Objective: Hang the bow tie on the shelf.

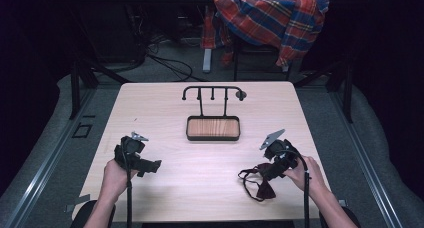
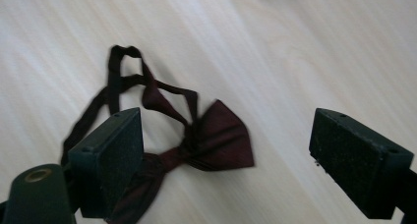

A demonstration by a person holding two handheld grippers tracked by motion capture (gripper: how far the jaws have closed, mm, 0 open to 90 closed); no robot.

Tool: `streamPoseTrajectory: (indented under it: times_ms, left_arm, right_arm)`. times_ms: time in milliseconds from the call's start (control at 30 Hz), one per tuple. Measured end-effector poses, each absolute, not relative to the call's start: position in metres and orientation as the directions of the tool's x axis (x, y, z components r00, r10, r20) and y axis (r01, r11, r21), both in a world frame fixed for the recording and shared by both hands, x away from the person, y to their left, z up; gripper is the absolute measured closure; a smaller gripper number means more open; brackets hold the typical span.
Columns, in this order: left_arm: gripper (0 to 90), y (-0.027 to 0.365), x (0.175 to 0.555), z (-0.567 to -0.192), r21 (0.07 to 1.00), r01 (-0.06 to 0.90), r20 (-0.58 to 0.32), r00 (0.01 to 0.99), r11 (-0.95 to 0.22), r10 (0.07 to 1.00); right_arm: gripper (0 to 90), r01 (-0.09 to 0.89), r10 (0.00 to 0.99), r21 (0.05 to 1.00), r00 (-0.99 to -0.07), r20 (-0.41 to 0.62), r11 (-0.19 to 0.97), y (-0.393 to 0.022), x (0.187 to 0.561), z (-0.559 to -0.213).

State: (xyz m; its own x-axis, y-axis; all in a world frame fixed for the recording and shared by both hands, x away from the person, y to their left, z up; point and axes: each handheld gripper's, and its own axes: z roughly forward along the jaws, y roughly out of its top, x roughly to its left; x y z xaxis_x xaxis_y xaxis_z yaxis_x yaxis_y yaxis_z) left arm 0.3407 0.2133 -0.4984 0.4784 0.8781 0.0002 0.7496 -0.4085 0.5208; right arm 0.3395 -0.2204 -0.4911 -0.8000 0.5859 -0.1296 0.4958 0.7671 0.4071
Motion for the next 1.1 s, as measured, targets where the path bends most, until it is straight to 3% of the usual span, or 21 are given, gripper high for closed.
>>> streamPoseTrajectory:
  times_ms: [367,833,1000,1100]
  left_arm:
    - [0.4,0.213,0.341,-0.498,0.518,0.748,0.003,0.484,-0.415,0.875]
    - [0.4,0.212,0.341,-0.499,0.516,0.749,0.000,0.485,-0.416,0.874]
    - [0.5,0.212,0.341,-0.499,0.513,0.749,0.002,0.488,-0.420,0.873]
    - [0.4,0.212,0.341,-0.499,0.513,0.749,0.001,0.488,-0.419,0.873]
  right_arm:
    - [13.8,0.475,0.532,0.386,-0.845,-0.049,0.791,-0.208,0.352,-0.501]
    - [18.1,0.406,0.439,0.300,-0.897,-0.050,0.863,-0.179,0.360,-0.517]
    - [39.8,0.396,0.426,0.289,-0.903,-0.047,0.872,-0.177,0.358,-0.520]
    - [43.7,0.382,0.410,0.265,-0.910,-0.057,0.885,-0.176,0.358,-0.521]
